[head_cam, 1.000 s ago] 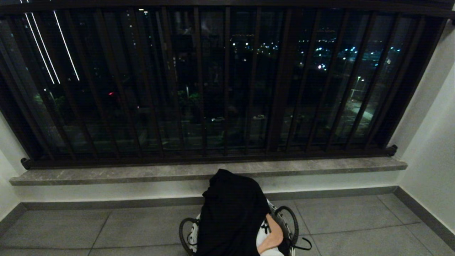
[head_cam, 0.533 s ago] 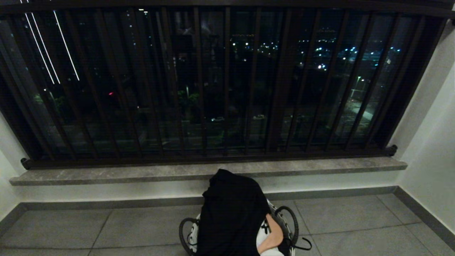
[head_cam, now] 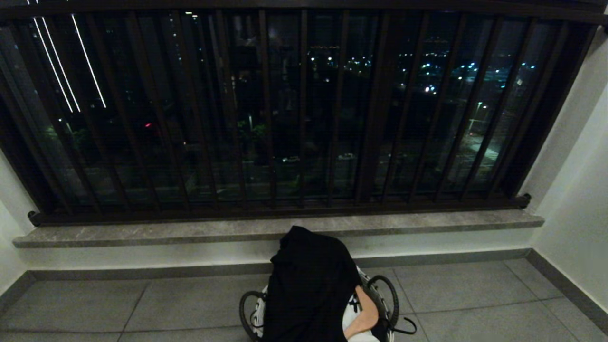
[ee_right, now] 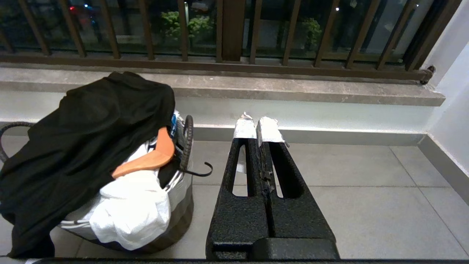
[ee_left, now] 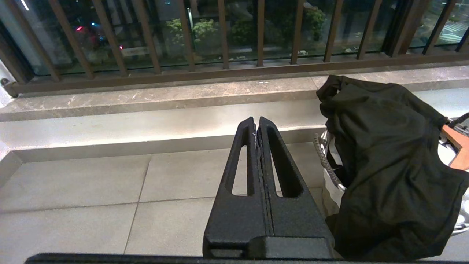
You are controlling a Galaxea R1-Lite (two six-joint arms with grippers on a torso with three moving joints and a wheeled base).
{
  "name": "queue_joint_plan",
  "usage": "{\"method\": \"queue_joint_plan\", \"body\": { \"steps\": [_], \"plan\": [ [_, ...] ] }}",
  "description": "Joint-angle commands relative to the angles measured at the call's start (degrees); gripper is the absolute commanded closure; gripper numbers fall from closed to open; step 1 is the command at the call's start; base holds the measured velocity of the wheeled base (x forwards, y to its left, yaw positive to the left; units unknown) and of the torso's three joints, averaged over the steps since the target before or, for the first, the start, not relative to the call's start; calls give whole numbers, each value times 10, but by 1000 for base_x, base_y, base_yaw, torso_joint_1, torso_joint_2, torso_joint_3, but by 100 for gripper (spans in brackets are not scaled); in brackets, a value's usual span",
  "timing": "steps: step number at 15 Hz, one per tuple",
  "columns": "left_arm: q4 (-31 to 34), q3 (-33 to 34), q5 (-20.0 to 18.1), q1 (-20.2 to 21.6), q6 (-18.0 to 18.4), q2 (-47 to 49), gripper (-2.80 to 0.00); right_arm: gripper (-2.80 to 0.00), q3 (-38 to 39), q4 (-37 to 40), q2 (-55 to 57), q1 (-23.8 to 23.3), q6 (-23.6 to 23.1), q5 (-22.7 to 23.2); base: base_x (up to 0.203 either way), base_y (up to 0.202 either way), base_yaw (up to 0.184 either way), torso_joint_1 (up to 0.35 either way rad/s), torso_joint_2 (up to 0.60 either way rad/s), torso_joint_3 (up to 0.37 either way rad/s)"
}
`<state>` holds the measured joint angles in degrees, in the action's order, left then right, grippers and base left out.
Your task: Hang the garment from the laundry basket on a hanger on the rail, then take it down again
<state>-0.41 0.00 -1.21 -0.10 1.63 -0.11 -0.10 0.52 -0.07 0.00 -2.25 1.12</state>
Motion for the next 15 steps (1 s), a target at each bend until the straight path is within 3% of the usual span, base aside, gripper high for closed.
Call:
{"method": "queue_joint_plan", "body": {
  "steps": [1,15],
  "plan": [
    [0,1,0,0,0,1,0,0,0,0,1,0,0,0,0,0,0,0,0,0],
    [0,1,0,0,0,1,0,0,0,0,1,0,0,0,0,0,0,0,0,0]
  ]
}}
